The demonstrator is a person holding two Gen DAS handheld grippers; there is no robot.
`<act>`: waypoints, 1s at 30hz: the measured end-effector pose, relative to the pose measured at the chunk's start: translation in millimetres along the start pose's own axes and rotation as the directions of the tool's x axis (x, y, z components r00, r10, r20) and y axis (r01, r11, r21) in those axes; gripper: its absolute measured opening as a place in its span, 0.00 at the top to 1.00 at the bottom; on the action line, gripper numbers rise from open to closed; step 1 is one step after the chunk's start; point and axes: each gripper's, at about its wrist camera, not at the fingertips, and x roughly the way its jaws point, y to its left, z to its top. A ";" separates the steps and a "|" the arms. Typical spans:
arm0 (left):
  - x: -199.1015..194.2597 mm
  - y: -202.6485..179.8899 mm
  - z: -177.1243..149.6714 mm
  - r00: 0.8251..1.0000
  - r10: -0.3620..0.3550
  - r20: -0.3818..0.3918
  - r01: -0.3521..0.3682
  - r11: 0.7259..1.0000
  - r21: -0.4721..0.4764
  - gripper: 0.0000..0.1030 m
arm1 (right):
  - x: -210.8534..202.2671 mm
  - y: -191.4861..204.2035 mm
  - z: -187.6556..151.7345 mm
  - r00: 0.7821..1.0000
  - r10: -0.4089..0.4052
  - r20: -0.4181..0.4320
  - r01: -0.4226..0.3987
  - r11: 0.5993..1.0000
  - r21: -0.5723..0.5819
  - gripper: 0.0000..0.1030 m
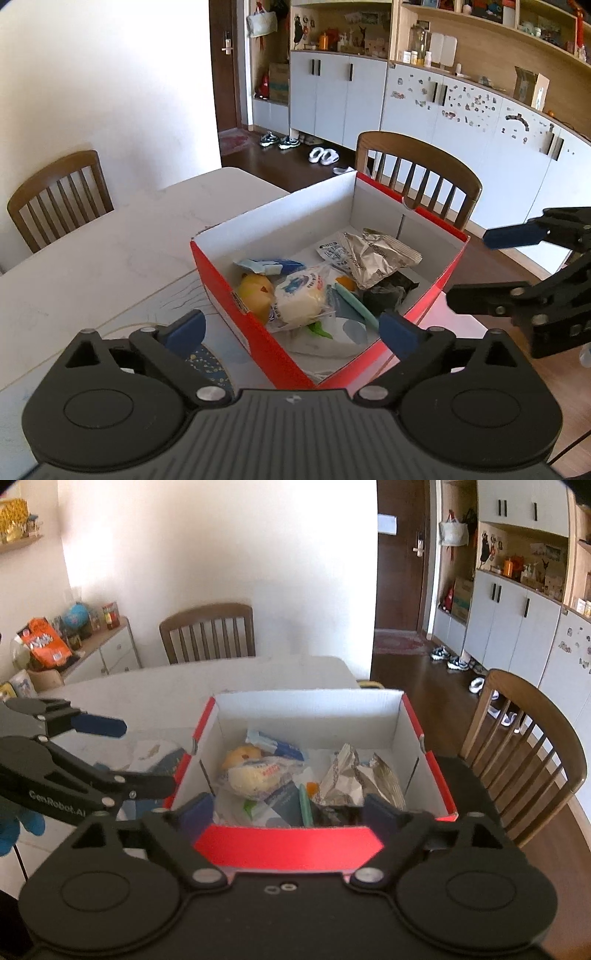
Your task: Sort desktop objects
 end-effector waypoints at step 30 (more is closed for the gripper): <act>-36.2 29.9 -42.8 0.999 0.042 -0.014 -0.043 0.996 -0.073 0.02 | -3.0 49.1 -24.5 1.000 -0.002 -0.009 0.002 0.999 0.041 0.01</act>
